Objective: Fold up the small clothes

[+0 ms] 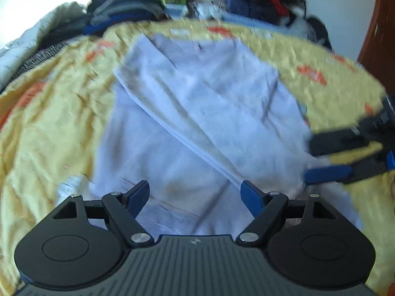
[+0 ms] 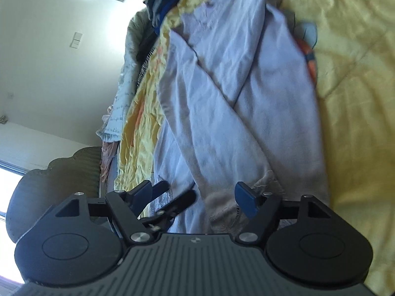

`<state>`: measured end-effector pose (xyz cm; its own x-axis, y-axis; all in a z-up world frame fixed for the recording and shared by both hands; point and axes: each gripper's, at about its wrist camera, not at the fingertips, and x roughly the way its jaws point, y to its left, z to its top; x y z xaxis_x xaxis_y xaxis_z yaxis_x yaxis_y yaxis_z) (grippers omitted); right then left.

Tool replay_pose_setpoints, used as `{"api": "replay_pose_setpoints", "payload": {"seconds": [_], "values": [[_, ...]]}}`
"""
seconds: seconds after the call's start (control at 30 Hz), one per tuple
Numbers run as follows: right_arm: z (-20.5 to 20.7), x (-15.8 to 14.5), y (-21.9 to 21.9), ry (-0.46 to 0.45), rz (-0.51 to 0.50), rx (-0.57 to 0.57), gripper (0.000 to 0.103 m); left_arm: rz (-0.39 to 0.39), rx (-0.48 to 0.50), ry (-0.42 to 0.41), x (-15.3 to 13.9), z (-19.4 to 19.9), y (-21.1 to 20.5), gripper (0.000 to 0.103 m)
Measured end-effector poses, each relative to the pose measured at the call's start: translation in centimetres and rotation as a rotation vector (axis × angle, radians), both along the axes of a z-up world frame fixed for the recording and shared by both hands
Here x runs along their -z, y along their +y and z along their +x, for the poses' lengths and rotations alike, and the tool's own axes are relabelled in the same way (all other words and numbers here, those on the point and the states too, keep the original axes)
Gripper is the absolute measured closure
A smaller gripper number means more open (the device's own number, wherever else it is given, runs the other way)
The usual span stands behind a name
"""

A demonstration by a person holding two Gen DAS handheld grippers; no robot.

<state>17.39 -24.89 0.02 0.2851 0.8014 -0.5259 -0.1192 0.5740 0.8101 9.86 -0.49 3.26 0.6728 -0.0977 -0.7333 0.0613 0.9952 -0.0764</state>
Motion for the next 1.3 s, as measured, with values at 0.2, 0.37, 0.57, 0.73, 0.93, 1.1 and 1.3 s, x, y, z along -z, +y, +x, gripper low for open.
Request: {"api": "replay_pose_setpoints", "payload": {"seconds": [0.2,0.37,0.57,0.73,0.93,1.1,1.3], "values": [[-2.1,-1.5,-5.0,-0.079,-0.106,0.098,0.023,-0.144,-0.17,0.003,-1.4,0.5,7.8,0.022],[-2.7,0.8,-7.4,-0.019,-0.144,0.203,0.025,-0.609,-0.367,0.081,0.8,0.0,15.8,0.022],[-3.1,1.4,-7.7,0.013,-0.11,0.26,0.023,-0.773,-0.301,0.143,3.1,-0.4,15.8,0.023],[-2.3,0.7,-6.9,0.061,-0.164,0.238,0.021,-0.792,-0.205,0.2,4.2,-0.5,15.4,0.023],[-2.5,0.1,-6.9,0.082,-0.227,0.154,0.022,-0.807,-0.041,0.278,4.7,0.1,17.0,0.023],[-2.0,1.1,-8.3,0.158,-0.106,0.132,0.021,-0.803,0.055,0.327,4.7,1.6,16.8,0.023],[-0.4,1.1,-8.8,0.189,-0.09,0.164,0.021,-0.757,0.09,0.358,4.3,2.9,15.8,0.023]]}}
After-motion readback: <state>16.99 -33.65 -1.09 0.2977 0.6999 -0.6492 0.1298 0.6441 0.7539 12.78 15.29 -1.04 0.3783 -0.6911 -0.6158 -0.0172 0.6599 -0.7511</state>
